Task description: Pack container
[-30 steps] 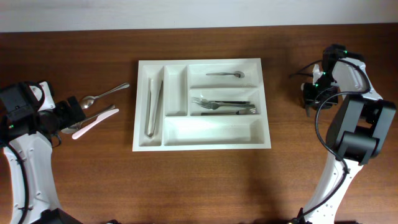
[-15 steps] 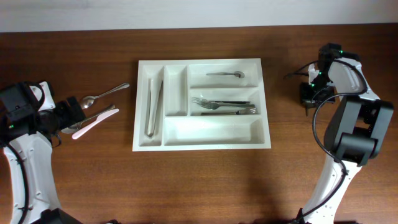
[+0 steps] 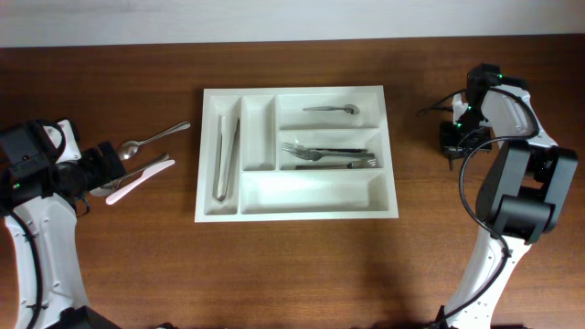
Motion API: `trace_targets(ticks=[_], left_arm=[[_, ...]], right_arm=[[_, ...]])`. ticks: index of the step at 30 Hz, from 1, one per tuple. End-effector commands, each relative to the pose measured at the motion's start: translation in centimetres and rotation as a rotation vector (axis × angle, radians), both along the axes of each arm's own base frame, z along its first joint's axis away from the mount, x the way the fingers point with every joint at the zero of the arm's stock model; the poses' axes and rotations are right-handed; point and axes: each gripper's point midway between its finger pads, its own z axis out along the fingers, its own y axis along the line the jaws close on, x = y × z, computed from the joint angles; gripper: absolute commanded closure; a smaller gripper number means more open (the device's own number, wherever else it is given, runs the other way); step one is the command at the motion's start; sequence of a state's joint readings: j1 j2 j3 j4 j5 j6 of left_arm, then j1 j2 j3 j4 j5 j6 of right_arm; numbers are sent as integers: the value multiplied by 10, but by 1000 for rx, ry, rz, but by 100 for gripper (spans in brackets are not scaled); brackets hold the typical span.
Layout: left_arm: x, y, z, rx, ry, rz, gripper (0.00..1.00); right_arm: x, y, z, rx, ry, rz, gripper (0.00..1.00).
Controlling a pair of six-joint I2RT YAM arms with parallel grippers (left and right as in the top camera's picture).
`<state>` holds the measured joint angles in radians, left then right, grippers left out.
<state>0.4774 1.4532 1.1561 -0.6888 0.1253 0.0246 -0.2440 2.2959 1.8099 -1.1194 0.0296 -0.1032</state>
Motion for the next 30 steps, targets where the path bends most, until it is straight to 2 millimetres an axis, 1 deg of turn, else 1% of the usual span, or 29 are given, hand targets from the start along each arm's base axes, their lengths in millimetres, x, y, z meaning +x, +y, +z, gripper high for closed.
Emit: trace_targets(ticks=[1,7,12,15,18,24,27,30], left_arm=[[4,0,5,-12,-20,2,1],[4,0,5,-12,-20,2,1],[4,1,5,-12,-20,2,1],[4,0,5,-12,-20,2,1],[4,1,5,-12,-20,2,1],[4,0,5,-12,-20,2,1],[4,1,5,-12,-20,2,1],[4,1,5,-12,-20,2,1]], right_arm=[[-5,-9,1,-9,2,-51,96],[-9,-24,1,-7,0,-99,96],[-9,-23,2,-6,1,-88,96],[-8,-23,5,-1,-3,-86,96],[-3,-21,13,12,-25,-83,96],[9,-20,36,17,-106,-78,96],[12,-21,47,10,-132,-77,96],[13,-21,53,10,-147,-65,96]])
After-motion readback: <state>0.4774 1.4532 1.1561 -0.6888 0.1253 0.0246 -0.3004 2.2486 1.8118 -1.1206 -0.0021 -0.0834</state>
